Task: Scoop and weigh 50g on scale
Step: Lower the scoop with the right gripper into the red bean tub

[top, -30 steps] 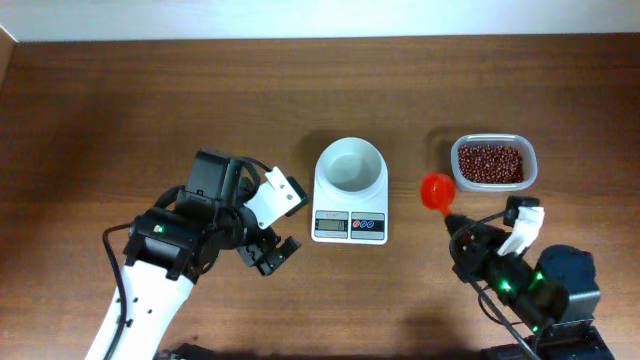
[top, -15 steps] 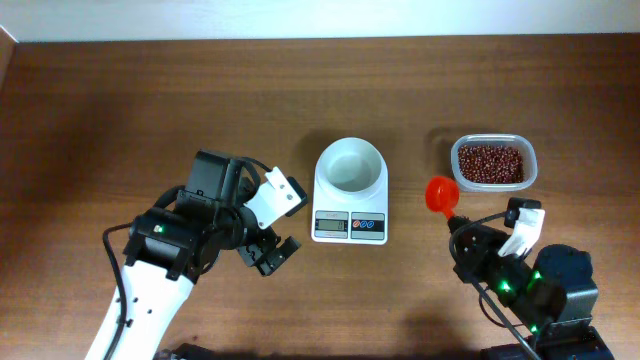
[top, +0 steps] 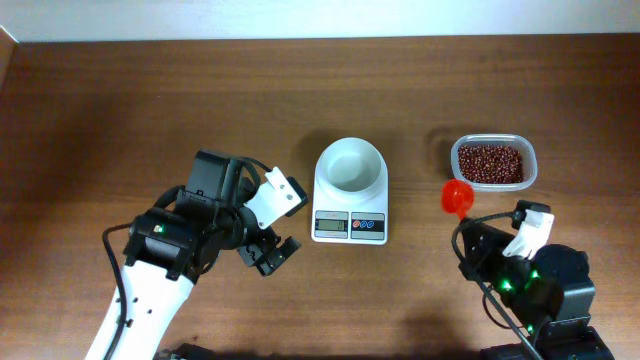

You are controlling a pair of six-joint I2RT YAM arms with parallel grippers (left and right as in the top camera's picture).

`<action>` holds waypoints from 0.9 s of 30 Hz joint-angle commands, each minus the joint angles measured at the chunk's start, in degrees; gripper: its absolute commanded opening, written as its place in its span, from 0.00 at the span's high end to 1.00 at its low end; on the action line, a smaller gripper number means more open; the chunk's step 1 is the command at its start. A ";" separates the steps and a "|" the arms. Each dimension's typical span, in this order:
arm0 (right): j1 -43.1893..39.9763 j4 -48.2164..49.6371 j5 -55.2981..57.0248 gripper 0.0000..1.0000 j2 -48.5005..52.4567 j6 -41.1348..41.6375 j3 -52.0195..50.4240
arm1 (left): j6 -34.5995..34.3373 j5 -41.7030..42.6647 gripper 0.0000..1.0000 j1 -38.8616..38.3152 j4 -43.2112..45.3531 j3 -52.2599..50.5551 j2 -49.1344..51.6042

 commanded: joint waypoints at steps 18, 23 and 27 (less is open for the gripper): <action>-0.48 -17.46 27.67 0.96 51.25 -19.04 41.79 | 0.96 1.03 0.01 0.46 0.09 0.76 -0.72; -0.50 -17.88 31.47 0.96 59.89 -23.76 41.79 | 0.96 1.03 0.01 0.46 0.09 0.76 -0.70; -2.82 -17.53 32.35 0.96 64.85 -23.80 41.77 | 0.96 1.03 0.01 0.46 0.09 0.76 -0.72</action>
